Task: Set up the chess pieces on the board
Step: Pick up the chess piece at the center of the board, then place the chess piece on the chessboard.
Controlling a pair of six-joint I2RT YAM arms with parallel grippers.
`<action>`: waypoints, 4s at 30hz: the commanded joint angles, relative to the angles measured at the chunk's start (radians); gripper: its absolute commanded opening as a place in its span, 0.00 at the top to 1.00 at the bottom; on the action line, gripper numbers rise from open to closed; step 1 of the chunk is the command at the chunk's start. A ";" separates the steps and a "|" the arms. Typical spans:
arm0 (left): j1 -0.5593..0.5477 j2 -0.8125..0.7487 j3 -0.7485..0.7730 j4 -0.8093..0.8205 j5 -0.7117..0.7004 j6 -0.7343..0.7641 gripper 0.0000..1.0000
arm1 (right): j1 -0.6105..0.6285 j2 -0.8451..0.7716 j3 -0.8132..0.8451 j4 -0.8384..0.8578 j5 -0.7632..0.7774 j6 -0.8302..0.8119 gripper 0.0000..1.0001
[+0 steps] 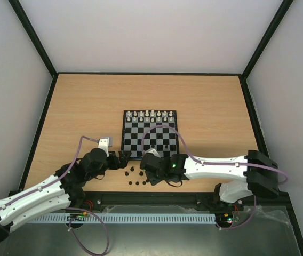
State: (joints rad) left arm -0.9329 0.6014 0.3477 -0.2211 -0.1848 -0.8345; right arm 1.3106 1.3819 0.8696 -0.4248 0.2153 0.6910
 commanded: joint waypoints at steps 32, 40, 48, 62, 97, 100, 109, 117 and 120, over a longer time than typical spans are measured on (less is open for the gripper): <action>-0.004 -0.038 -0.005 -0.011 -0.004 -0.008 0.01 | 0.040 0.213 -0.001 0.110 -0.032 0.025 0.83; -0.004 -0.040 -0.004 -0.012 -0.004 -0.008 0.01 | 0.039 0.226 0.003 0.111 -0.029 0.022 0.84; -0.004 -0.038 -0.005 -0.013 -0.004 -0.005 0.01 | 0.039 0.224 0.011 0.099 -0.017 0.022 0.94; -0.004 -0.030 0.003 -0.011 -0.006 0.005 0.01 | 0.040 0.082 0.128 -0.099 0.081 0.002 0.97; -0.004 -0.012 0.017 -0.011 -0.012 0.012 0.00 | -0.323 0.416 0.459 -0.130 -0.036 -0.284 0.99; -0.004 -0.009 0.015 -0.010 -0.013 0.012 0.01 | -0.328 0.443 0.466 -0.121 -0.039 -0.287 0.99; -0.004 -0.009 0.012 -0.005 -0.013 0.009 0.00 | -0.349 0.485 0.479 -0.103 -0.031 -0.288 0.98; -0.004 -0.005 0.011 -0.003 -0.014 0.009 0.00 | -0.367 0.504 0.470 -0.090 -0.037 -0.289 0.99; -0.004 -0.005 0.010 -0.003 -0.015 0.009 0.01 | -0.371 0.512 0.470 -0.087 -0.037 -0.289 0.99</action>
State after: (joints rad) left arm -0.9329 0.5945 0.3473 -0.2230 -0.1848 -0.8330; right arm 0.9485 1.8706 1.3212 -0.4942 0.1833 0.4107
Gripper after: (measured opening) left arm 0.994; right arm 0.051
